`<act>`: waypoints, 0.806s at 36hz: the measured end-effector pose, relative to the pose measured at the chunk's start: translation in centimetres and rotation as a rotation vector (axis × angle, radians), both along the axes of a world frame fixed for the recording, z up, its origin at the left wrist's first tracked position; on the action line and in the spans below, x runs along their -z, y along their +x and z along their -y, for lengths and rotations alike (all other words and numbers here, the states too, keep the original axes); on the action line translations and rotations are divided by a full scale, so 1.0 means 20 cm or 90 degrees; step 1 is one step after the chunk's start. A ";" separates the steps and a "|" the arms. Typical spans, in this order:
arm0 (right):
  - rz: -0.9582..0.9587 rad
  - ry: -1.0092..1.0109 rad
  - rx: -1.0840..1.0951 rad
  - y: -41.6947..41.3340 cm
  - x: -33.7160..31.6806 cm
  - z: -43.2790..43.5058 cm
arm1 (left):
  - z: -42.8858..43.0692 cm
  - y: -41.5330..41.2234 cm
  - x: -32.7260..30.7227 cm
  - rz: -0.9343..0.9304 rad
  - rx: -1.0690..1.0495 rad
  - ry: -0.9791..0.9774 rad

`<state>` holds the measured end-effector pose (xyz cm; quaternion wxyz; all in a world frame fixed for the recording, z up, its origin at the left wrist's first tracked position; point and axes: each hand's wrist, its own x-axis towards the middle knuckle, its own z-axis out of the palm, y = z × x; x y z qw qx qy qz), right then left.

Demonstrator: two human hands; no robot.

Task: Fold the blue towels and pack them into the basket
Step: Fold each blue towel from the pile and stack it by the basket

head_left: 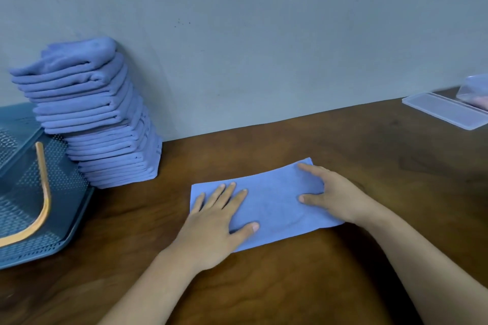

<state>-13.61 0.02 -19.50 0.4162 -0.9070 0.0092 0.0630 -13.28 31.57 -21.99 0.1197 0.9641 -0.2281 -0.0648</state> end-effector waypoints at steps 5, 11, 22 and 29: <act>-0.016 0.139 0.042 0.00 -0.07 -0.03 | -0.36 -0.05 0.01 0.010 -0.055 -0.117; 0.000 0.164 0.038 0.04 -0.29 -0.17 | -0.46 -0.06 0.02 -0.009 -0.111 -0.350; -0.057 0.032 -0.068 0.06 -0.33 -0.79 | -0.48 -0.02 0.01 -0.040 -0.230 -0.514; -0.084 0.115 0.015 0.02 -0.08 -0.99 | -0.48 -0.02 0.03 -0.048 -0.230 -0.500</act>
